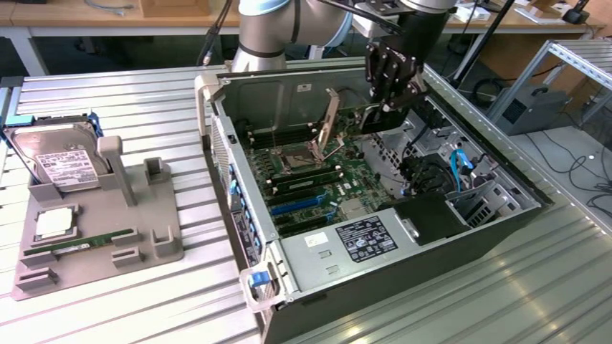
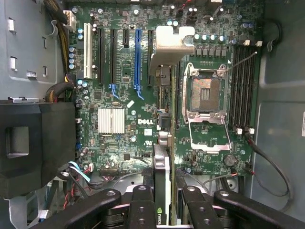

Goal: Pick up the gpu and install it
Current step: 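Insert the gpu into the slot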

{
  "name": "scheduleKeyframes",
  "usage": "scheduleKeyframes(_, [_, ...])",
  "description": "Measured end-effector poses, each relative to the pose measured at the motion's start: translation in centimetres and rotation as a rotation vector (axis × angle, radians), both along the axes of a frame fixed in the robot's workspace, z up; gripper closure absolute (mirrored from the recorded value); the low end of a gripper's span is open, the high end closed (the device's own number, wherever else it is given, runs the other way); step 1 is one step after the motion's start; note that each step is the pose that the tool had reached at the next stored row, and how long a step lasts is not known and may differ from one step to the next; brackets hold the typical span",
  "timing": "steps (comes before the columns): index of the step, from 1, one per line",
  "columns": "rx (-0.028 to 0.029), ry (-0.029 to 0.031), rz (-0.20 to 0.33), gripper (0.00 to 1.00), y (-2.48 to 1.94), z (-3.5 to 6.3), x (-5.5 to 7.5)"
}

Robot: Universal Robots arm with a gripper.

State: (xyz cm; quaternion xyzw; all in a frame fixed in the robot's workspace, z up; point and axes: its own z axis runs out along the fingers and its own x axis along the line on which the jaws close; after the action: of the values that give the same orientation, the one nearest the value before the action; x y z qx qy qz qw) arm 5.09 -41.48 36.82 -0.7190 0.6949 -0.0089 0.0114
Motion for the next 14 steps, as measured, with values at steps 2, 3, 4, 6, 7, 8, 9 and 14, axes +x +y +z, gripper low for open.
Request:
scheduleKeyframes(2, [0.0001,0.0000,0.000,0.73,0.00,-0.08,-0.02])
scheduleKeyframes(3, [0.0001,0.0000,0.000,0.73,0.00,-0.15,-0.04])
scheduleKeyframes(4, [0.0001,0.0000,0.000,0.73,0.00,-0.26,-0.10])
scheduleKeyframes(6, [0.0000,0.0000,0.000,0.73,0.00,-0.41,-0.23])
scheduleKeyframes(7, [0.0001,0.0000,0.000,0.73,0.00,-0.48,-0.29])
scheduleKeyframes(8, [0.0000,0.0000,0.000,0.73,0.00,-0.57,-0.37])
scheduleKeyframes(9, [0.0001,0.0000,0.000,0.73,0.00,-0.64,-0.45])
scheduleKeyframes(14, [0.0001,-0.0001,0.000,0.73,-0.02,-0.98,-0.74])
